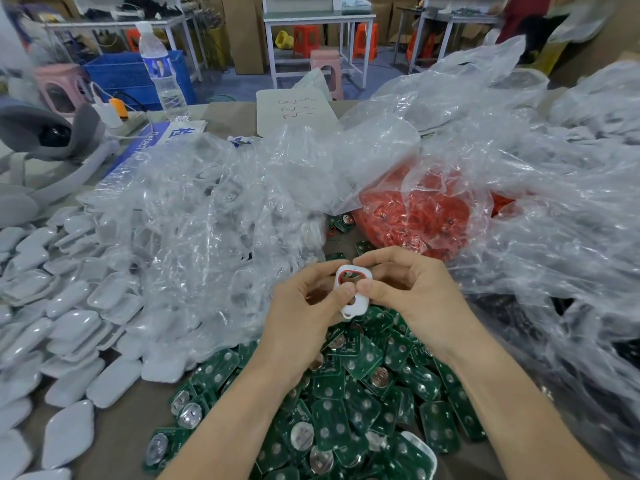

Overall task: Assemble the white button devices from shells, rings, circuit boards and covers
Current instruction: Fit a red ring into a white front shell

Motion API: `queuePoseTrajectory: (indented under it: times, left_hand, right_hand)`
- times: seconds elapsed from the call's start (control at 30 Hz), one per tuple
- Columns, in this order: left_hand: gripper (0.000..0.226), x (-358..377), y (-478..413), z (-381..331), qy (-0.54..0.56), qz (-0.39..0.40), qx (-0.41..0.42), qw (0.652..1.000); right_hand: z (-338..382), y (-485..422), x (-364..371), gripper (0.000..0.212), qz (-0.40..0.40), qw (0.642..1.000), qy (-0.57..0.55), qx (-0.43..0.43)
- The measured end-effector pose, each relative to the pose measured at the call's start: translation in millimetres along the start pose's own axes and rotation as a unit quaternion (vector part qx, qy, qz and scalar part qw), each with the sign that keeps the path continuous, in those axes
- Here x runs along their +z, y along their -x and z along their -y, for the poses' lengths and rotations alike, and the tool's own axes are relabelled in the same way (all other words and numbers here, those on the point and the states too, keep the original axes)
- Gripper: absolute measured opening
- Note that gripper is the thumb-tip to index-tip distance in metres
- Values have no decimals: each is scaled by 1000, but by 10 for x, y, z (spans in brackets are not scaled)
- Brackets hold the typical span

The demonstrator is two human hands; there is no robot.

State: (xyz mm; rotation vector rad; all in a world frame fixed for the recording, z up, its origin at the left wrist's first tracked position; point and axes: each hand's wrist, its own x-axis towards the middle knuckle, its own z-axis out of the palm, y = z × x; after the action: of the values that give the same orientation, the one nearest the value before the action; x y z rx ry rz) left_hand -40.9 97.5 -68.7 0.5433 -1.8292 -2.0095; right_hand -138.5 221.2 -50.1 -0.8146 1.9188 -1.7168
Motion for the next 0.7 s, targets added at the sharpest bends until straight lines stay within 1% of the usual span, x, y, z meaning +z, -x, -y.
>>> queuePoseTrajectory:
  times: [0.1, 0.17, 0.27, 0.33, 0.4, 0.5, 0.57, 0.7]
  left_hand:
    - [20, -10, -4, 0, -23, -11, 1, 1000]
    - [19, -7, -6, -2, -28, -12, 1, 1000]
    - [16, -10, -13, -15, -19, -9, -3, 1000]
    - [12, -19, -14, -41, 12, -4, -9, 1000]
    - [10, -34, -10, -65, 40, 4, -14, 999]
    - [10, -44, -8, -57, 7, 7, -5, 1000]
    - [13, -40, -12, -50, -11, -11, 6, 1000]
    - [11, -32, -13, -65, -6, -38, 7, 999]
  right_hand:
    - [-24, 7, 36, 20, -10, 998, 62, -20]
    - [-30, 1, 31, 19, -6, 997, 70, -20]
    - [-16, -16, -9, 19, 10, 1000, 16, -4]
    - [-9, -28, -39, 17, 10, 999, -30, 8]
    - [-13, -34, -51, 15, 11, 999, -41, 3]
    - [-6, -32, -33, 14, 21, 1000, -4, -17]
    - [12, -31, -18, 13, 23, 999, 7, -23]
    - [110, -49, 14, 12, 30, 999, 44, 8]
